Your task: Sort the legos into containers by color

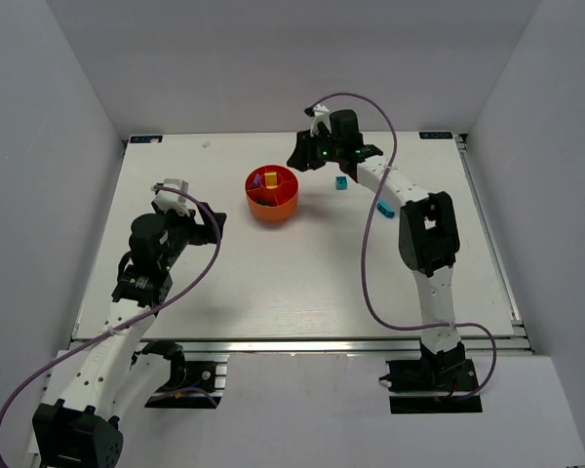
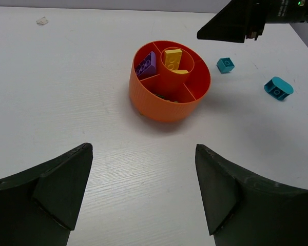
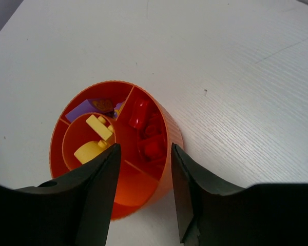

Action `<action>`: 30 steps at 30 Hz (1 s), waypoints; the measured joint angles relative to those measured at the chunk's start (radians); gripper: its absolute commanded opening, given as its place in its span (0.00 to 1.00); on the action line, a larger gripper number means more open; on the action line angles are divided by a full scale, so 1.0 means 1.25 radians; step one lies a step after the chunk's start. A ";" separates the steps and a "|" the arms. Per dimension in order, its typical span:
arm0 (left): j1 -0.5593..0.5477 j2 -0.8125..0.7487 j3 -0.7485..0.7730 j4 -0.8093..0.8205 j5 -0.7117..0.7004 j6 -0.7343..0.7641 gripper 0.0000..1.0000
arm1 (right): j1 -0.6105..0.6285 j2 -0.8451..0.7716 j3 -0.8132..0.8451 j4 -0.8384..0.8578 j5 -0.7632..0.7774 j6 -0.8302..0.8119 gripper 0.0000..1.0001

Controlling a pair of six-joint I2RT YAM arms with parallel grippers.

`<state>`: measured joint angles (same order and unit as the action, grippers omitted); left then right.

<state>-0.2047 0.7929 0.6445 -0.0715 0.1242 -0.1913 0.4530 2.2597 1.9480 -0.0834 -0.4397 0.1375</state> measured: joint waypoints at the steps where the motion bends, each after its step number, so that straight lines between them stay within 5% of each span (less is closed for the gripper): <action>1: 0.000 0.000 -0.001 0.002 0.005 0.000 0.87 | -0.004 -0.021 -0.016 -0.004 0.004 -0.008 0.47; 5: 0.000 0.004 -0.005 0.016 0.052 0.000 0.74 | -0.027 -0.145 -0.124 -0.015 0.018 -0.058 0.30; 8: 0.000 0.011 -0.009 0.030 0.106 -0.003 0.45 | -0.060 -0.259 -0.232 -0.015 0.007 -0.102 0.30; 9: 0.000 0.015 -0.011 0.039 0.128 -0.001 0.31 | -0.075 -0.293 -0.262 -0.020 -0.002 -0.119 0.40; 11: 0.000 0.023 -0.012 0.052 0.174 -0.001 0.25 | -0.108 -0.342 -0.304 -0.033 -0.029 -0.142 0.57; 12: 0.000 0.028 -0.012 0.059 0.195 -0.001 0.25 | -0.129 -0.362 -0.321 -0.045 -0.042 -0.157 0.81; 13: 0.000 0.033 -0.012 0.065 0.215 0.000 0.36 | -0.148 -0.378 -0.338 -0.056 -0.056 -0.167 0.88; 17: -0.001 0.053 -0.012 0.081 0.273 0.003 0.74 | -0.220 -0.431 -0.435 -0.092 -0.082 -0.222 0.89; 30: -0.001 0.054 -0.012 0.086 0.309 -0.007 0.80 | -0.300 -0.446 -0.493 -0.226 0.087 -0.362 0.86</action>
<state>-0.2058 0.8600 0.6296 0.0360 0.5106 -0.1997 0.0784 1.7016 1.3323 -0.3664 -0.3305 -0.3153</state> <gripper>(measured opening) 0.793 0.864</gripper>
